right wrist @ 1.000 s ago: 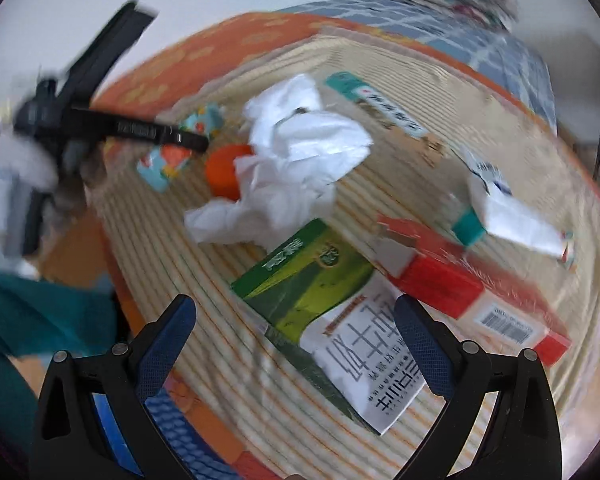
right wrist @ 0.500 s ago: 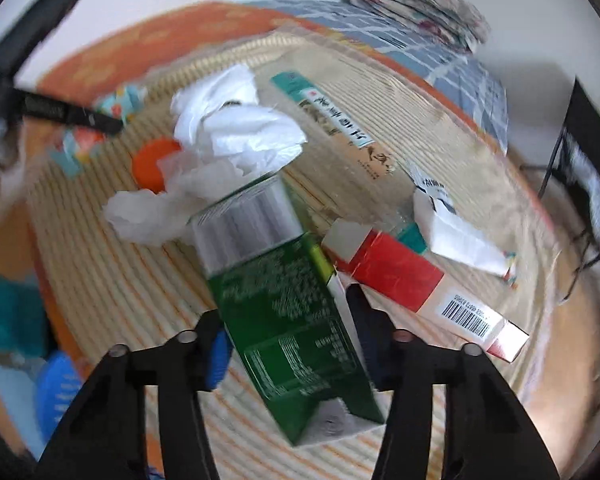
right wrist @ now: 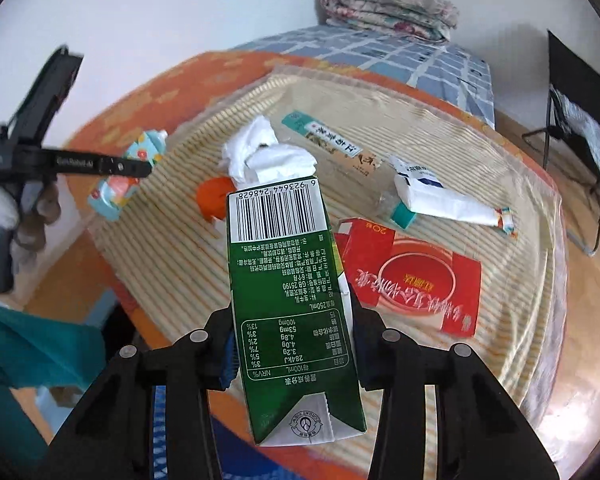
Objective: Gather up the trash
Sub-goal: 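Carry the squeeze tube and milk carton down over the blue basket, then open both tools to drop the tube and carton into the basket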
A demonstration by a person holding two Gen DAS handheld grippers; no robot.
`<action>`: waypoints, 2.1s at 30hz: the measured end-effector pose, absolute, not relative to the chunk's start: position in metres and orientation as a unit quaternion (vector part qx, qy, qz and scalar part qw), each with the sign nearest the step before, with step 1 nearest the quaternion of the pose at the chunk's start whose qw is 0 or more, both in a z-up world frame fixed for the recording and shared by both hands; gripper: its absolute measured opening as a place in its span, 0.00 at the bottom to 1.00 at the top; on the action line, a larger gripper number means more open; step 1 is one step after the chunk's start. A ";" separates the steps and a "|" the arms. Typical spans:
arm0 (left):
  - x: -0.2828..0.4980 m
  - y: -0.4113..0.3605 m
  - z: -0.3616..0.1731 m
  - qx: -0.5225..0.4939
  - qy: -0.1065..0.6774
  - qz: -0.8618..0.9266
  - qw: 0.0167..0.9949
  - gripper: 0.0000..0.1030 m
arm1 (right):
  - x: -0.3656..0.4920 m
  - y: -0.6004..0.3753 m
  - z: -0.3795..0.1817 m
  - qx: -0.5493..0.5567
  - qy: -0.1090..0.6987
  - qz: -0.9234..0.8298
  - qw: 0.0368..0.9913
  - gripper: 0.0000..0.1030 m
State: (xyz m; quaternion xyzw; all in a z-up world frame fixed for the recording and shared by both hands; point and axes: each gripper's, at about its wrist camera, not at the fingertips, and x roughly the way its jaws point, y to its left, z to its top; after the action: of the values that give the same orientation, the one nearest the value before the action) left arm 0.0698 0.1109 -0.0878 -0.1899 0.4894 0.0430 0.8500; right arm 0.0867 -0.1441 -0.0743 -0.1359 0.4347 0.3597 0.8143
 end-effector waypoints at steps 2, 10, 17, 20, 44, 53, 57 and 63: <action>0.063 0.105 -0.080 -0.184 0.482 0.036 0.856 0.05 | 0.082 -0.151 -0.067 -0.115 0.433 0.362 0.817 0.40; 0.038 0.068 -0.058 -0.155 0.468 -0.013 0.870 0.05 | 0.052 -0.177 -0.054 -0.078 0.427 0.363 0.824 0.40; 0.010 0.021 -0.058 -0.128 0.471 -0.061 0.871 0.05 | 0.022 -0.197 -0.061 -0.052 0.444 0.357 0.820 0.40; -0.003 0.005 -0.064 -0.129 0.478 -0.079 0.865 0.05 | 0.008 -0.202 -0.063 -0.050 0.442 0.355 0.822 0.40; -0.065 -0.077 -0.131 -0.099 0.548 -0.122 0.822 0.05 | -0.047 -0.221 -0.123 -0.022 0.511 0.329 0.794 0.41; -0.067 -0.075 -0.134 -0.091 0.553 -0.110 0.821 0.10 | -0.050 -0.215 -0.130 -0.034 0.522 0.327 0.787 0.43; -0.065 -0.073 -0.135 -0.096 0.553 -0.104 0.821 0.31 | -0.049 -0.215 -0.132 -0.036 0.525 0.319 0.788 0.50; -0.064 -0.070 -0.134 -0.096 0.552 -0.096 0.823 0.31 | -0.047 -0.217 -0.129 -0.035 0.523 0.314 0.792 0.53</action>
State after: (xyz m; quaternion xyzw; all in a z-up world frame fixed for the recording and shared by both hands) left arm -0.0638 -0.0697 -0.1345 -0.0962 0.5522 -0.0958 0.8226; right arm -0.0475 -0.2165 -0.1294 -0.0351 0.5229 0.3143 0.7915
